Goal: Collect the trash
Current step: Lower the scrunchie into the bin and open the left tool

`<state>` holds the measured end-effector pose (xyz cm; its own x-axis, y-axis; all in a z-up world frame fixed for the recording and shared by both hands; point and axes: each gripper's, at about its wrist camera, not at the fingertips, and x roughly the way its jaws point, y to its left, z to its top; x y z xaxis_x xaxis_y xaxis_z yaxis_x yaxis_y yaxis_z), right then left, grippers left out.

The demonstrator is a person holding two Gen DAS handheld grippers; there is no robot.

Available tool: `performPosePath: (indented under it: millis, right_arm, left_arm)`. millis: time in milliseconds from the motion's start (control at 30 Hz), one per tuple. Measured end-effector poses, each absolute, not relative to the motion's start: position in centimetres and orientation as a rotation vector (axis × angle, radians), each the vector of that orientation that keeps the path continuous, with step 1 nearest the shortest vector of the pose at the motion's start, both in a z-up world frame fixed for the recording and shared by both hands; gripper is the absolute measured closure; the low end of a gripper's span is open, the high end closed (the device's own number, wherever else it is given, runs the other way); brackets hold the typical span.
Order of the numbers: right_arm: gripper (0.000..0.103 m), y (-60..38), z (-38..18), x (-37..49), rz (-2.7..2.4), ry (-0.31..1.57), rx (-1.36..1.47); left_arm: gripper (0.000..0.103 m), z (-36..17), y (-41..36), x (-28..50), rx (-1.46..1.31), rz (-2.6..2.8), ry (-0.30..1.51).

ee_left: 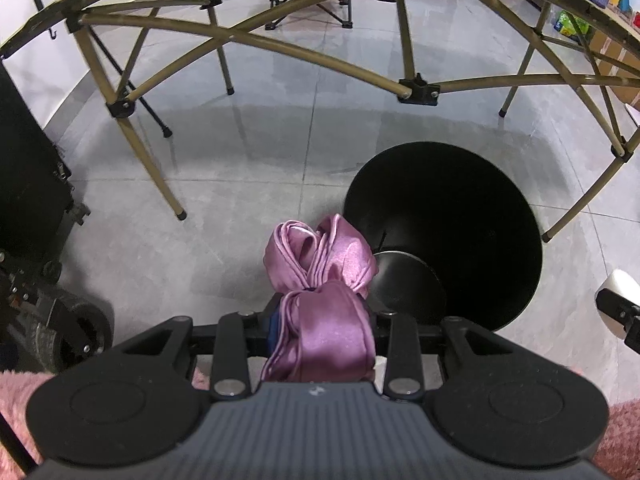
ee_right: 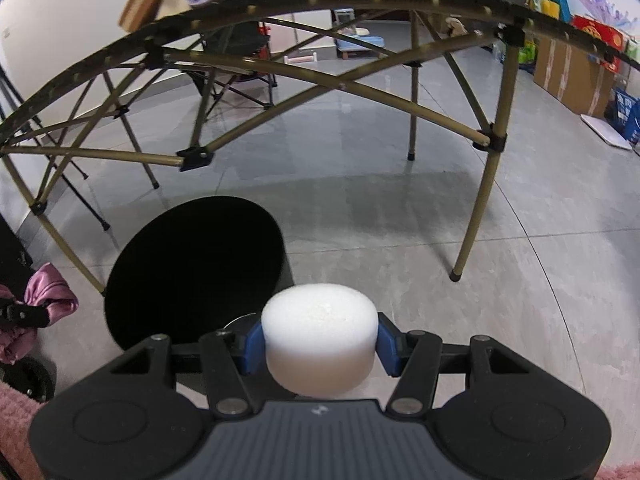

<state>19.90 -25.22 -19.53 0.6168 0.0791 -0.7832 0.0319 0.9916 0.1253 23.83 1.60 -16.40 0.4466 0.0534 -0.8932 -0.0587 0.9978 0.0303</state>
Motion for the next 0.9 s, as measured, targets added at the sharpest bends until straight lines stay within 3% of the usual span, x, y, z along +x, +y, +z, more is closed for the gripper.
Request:
performPosePath:
  millis: [900]
  right_arm:
    - [0.048, -30.8, -22.1, 25.3, -0.105, 0.889, 0.232]
  left_arm:
    - [0.069, -18.4, -7.3, 29.8, 0.026, -0.055, 1.137]
